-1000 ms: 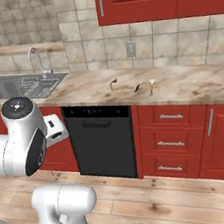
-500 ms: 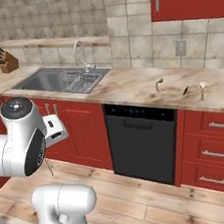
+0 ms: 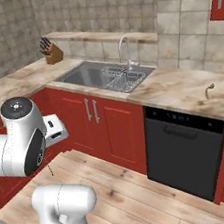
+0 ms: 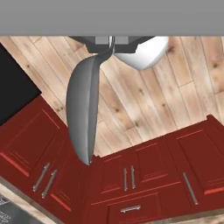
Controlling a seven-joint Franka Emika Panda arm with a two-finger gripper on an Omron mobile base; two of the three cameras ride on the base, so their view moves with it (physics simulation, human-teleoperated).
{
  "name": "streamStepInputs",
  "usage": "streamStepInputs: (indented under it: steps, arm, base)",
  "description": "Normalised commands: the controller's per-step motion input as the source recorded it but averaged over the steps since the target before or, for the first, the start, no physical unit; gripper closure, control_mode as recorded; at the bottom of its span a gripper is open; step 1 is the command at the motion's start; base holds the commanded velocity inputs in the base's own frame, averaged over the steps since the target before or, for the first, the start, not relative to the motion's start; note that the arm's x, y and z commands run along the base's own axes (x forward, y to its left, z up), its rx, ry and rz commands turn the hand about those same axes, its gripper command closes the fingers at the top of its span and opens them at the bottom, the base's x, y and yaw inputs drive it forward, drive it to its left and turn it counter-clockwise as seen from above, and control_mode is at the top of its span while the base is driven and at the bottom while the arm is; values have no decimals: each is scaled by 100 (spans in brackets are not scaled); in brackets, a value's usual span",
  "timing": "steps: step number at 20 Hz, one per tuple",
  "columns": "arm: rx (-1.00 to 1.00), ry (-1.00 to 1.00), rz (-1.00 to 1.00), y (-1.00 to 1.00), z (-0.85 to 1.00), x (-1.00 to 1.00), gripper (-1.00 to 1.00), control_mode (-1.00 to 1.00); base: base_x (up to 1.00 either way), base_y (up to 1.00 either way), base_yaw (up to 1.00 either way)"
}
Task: Organize the utensils by type. Pick up the wooden spoons from the counter and place them in the open cabinet. Then pick up the metallic utensils from the counter and place them in the open drawer.
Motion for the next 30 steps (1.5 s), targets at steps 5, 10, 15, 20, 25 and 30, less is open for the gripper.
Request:
streamStepInputs:
  steps: [5, 10, 15, 20, 25, 30]
  arm:
    - [0, 0, 0, 0, 0, 0, 100, 100]
    - [0, 0, 0, 0, 0, 0, 100, 100]
    - [0, 0, 0, 0, 0, 0, 100, 100]
    - [0, 0, 0, 0, 0, 0, 100, 100]
    - [0, 0, 0, 0, 0, 0, 100, 100]
    - [0, 0, 0, 0, 0, 0, 100, 100]
  base:
    - [0, 48, 34]
    - [0, 59, 35]
    - [0, 54, 40]
    - [0, 45, 47]
    - [0, 41, 50]
    - [0, 43, 55]
